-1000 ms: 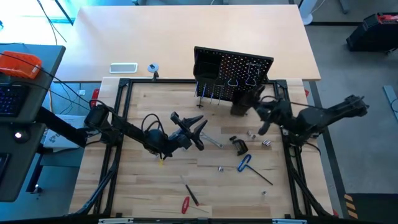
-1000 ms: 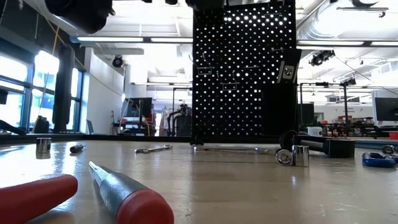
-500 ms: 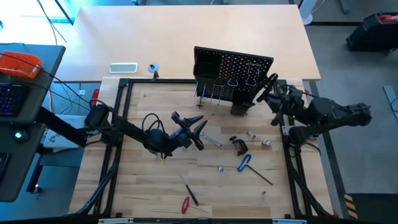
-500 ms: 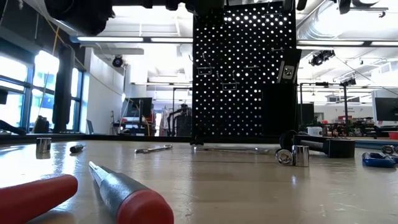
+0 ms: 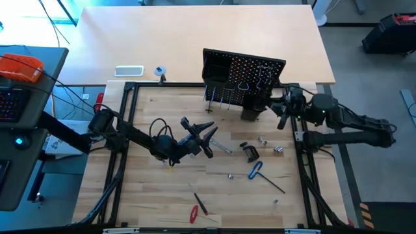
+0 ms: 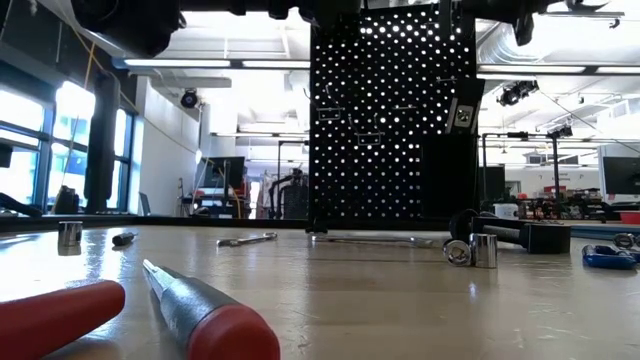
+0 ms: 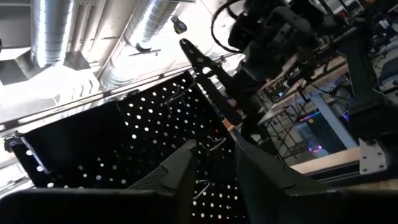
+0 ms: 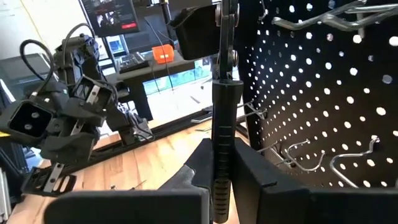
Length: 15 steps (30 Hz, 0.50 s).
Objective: Hang tools onto peg board
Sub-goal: Hang the black wire strippers onto the pegboard
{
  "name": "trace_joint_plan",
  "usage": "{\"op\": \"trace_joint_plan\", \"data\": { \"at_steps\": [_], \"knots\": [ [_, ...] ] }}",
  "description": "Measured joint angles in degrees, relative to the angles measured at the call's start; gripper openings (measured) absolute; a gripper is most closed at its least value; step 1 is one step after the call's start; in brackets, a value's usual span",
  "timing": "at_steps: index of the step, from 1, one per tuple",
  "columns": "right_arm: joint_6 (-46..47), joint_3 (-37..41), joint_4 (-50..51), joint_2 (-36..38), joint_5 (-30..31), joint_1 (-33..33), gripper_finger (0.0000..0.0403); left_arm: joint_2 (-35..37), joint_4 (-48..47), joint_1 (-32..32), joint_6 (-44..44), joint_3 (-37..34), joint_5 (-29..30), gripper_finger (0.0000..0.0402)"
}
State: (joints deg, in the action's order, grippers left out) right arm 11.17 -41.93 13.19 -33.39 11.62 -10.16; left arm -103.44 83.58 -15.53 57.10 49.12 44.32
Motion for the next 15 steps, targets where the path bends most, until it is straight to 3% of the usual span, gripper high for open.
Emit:
{"op": "trace_joint_plan", "data": {
  "at_steps": [8, 15],
  "knots": [
    [-0.6, 0.0, 0.2, 0.0, -10.6, -9.2, 0.0021, 0.0, -0.3, 0.3, 0.0, 0.0, 0.6, 0.0105],
    [-0.7, 0.0, -0.6, 0.0, -16.7, -12.9, 0.0021, 0.0, -0.9, 0.9, 0.0, 0.0, 0.8, 0.0105]
  ]
}}
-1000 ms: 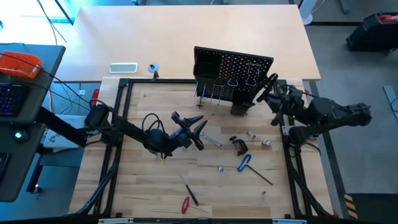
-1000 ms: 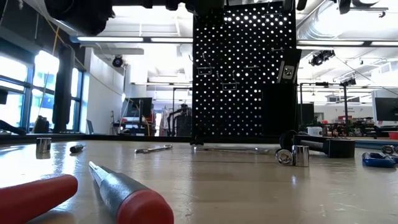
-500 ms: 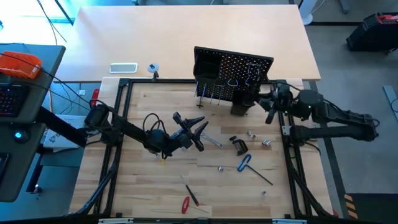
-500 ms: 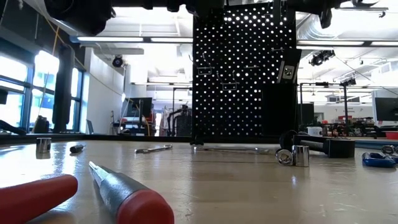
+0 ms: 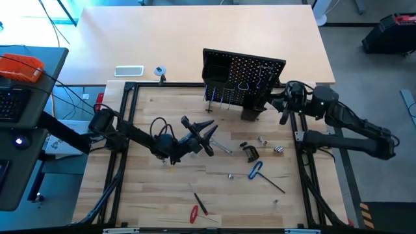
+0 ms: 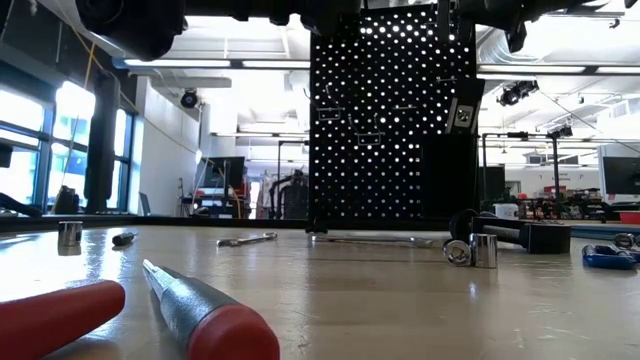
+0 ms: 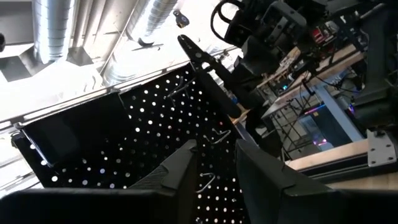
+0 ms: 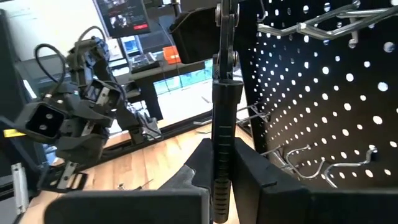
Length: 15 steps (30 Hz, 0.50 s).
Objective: Hang tools onto peg board
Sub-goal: Hang the black wire strippers onto the pegboard
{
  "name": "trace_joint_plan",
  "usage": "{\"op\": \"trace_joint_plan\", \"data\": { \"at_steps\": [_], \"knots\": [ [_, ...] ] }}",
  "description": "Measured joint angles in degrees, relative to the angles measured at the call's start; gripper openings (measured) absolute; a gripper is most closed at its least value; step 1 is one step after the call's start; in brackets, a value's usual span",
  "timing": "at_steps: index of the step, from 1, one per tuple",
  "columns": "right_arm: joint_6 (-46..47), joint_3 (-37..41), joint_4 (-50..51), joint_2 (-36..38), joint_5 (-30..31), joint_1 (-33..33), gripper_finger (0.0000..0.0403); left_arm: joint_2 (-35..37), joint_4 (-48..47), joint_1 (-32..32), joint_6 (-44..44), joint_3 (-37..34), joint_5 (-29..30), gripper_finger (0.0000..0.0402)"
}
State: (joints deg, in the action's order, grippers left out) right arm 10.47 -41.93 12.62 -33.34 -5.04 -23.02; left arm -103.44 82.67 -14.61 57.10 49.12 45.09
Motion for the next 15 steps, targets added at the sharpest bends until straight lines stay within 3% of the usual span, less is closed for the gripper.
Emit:
{"op": "trace_joint_plan", "data": {
  "at_steps": [15],
  "knots": [
    [-1.8, -3.9, 3.4, 1.1, -2.1, -1.5, 0.0021, 0.0, -0.6, 0.5, -0.3, 0.0, -0.4, 0.0105]
  ]
}}
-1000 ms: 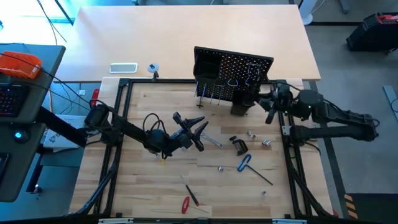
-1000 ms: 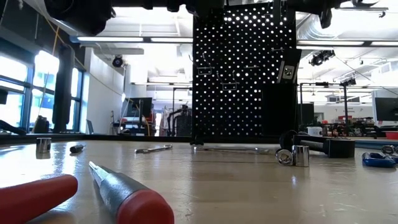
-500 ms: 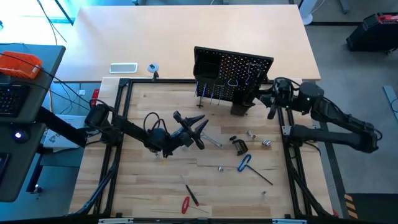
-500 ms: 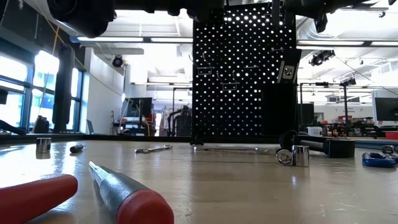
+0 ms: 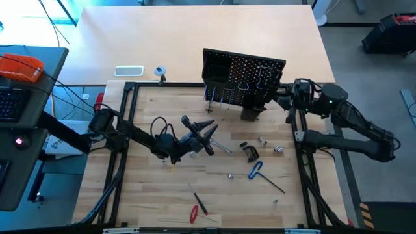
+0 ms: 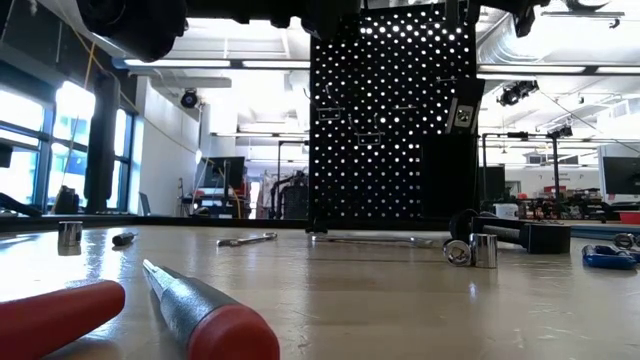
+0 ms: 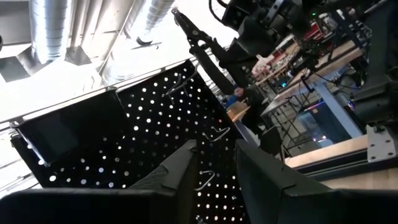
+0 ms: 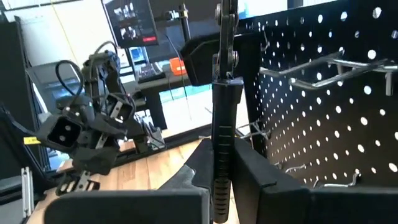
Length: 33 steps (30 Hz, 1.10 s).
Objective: Hang tools onto peg board
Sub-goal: Hang the black wire strippers onto the pegboard
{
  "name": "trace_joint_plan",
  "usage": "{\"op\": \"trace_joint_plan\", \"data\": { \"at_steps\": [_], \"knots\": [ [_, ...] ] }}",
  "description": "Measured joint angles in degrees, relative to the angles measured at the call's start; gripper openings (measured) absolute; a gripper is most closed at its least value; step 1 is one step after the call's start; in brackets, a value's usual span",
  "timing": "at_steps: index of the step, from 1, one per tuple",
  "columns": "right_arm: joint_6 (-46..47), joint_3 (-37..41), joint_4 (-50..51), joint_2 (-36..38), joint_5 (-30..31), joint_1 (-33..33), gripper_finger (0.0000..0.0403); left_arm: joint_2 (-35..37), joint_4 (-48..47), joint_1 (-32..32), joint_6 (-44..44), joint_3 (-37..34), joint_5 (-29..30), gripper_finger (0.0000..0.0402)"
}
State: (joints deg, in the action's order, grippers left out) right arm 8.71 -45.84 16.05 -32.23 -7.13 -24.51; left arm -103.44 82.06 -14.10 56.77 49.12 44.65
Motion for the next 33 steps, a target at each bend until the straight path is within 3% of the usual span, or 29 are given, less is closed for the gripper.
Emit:
{"op": "trace_joint_plan", "data": {
  "at_steps": [8, 26, 33],
  "knots": [
    [0.0, -0.2, 1.4, -3.4, -1.1, 0.0, 0.0021, 0.0, -1.2, 0.7, -2.7, 0.0, -0.6, 0.0105],
    [-0.8, -0.2, 2.5, -0.8, 0.2, 0.0, 0.0021, 0.0, -1.8, 1.0, -3.3, 0.0, -1.6, 0.0105],
    [-0.8, -0.2, 2.6, -1.5, -0.6, -3.0, 0.0021, 0.0, -1.9, 1.0, -3.9, 0.0, -1.7, 0.0105]
  ]
}}
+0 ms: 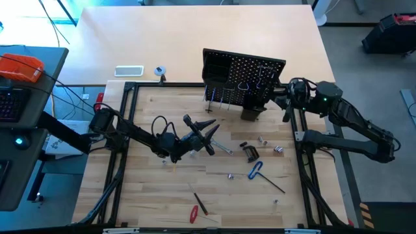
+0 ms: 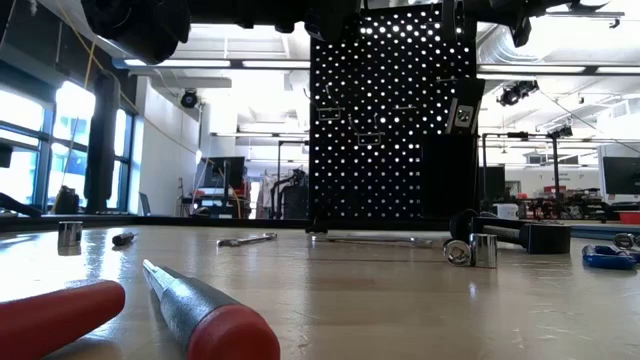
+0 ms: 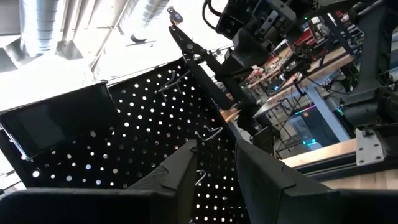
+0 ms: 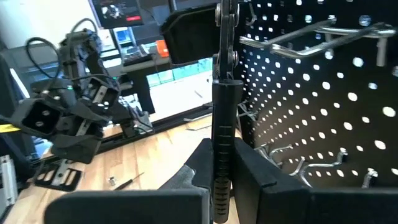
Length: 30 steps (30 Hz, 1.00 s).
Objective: Hang tools onto peg board
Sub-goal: Hang the black wire strippers onto the pegboard
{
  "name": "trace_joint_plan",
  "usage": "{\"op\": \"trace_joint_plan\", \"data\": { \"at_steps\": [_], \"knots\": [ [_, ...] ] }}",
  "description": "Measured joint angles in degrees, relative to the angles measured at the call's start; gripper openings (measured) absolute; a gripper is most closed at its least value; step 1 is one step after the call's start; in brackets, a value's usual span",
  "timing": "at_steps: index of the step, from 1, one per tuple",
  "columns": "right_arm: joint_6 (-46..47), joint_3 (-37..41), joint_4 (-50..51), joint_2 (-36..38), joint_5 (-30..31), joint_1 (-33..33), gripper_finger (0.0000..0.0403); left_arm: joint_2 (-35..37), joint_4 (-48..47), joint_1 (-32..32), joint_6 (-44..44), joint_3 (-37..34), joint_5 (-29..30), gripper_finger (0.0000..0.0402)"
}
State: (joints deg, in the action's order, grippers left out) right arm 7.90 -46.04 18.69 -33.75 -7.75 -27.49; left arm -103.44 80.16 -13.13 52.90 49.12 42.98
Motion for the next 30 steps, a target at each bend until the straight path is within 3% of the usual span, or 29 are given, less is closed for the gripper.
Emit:
{"op": "trace_joint_plan", "data": {
  "at_steps": [16, 30],
  "knots": [
    [-0.3, 0.0, -0.1, -0.1, -6.5, -8.0, 0.0021, 0.0, 0.0, 0.0, 0.1, 0.0, 0.1, 0.0105],
    [-1.3, -0.1, -2.2, -4.5, -12.5, -14.4, 0.0021, 0.0, -1.6, -0.1, 0.0, 0.0, 1.5, 0.0105]
  ]
}}
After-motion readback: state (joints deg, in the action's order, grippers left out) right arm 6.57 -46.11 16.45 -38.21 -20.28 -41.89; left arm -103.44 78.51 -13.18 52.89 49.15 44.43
